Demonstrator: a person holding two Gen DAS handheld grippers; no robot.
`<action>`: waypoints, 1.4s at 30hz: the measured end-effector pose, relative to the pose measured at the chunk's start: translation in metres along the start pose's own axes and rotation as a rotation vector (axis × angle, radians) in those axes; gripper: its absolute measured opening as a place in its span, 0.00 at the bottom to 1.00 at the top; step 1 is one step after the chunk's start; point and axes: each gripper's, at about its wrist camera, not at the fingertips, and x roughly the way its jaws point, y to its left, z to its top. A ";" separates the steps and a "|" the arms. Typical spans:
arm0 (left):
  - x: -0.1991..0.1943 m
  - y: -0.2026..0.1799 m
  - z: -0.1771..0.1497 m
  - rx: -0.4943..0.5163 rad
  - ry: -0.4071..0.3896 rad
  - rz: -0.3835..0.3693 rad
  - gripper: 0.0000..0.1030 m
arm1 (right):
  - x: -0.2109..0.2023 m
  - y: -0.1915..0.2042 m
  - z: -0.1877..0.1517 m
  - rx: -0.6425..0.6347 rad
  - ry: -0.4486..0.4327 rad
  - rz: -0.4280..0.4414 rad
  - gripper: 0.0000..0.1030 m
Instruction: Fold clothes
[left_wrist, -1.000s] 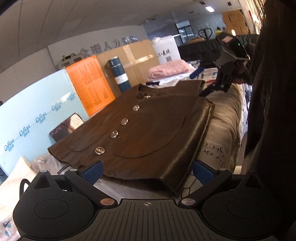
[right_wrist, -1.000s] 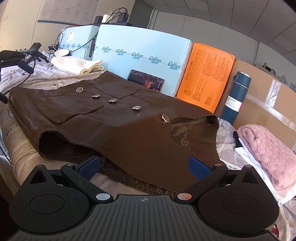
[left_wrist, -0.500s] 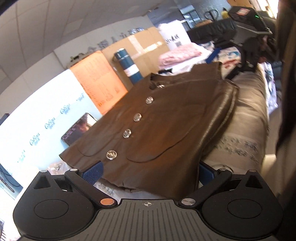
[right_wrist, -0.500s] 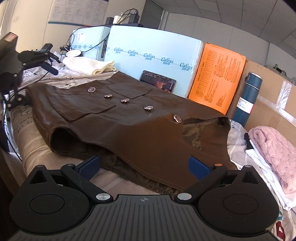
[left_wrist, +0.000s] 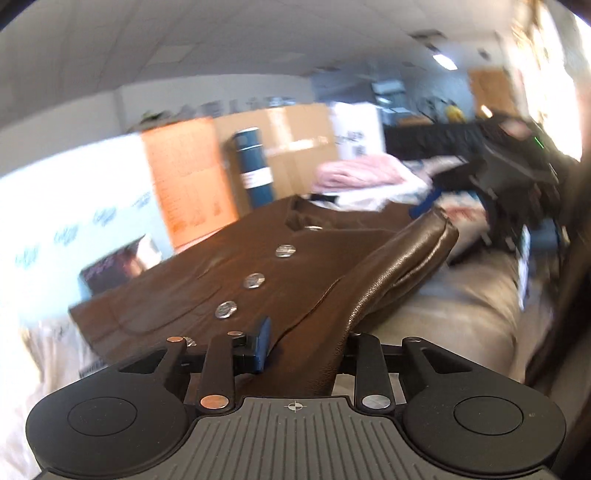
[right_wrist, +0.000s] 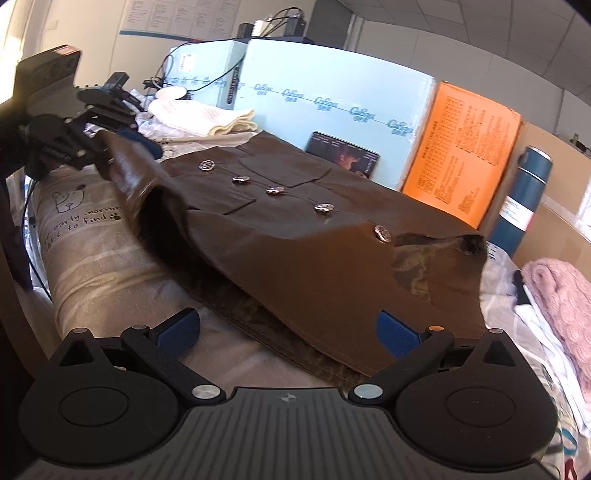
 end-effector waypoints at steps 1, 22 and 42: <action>0.000 0.001 0.001 -0.017 -0.009 0.008 0.26 | 0.004 0.000 0.003 -0.005 0.000 0.001 1.00; -0.018 0.020 0.011 -0.072 -0.117 -0.022 0.18 | 0.010 -0.016 0.045 -0.176 -0.051 -0.122 0.10; 0.121 0.240 0.024 -0.533 0.052 -0.021 0.19 | 0.161 -0.156 0.185 -0.253 0.115 0.013 0.07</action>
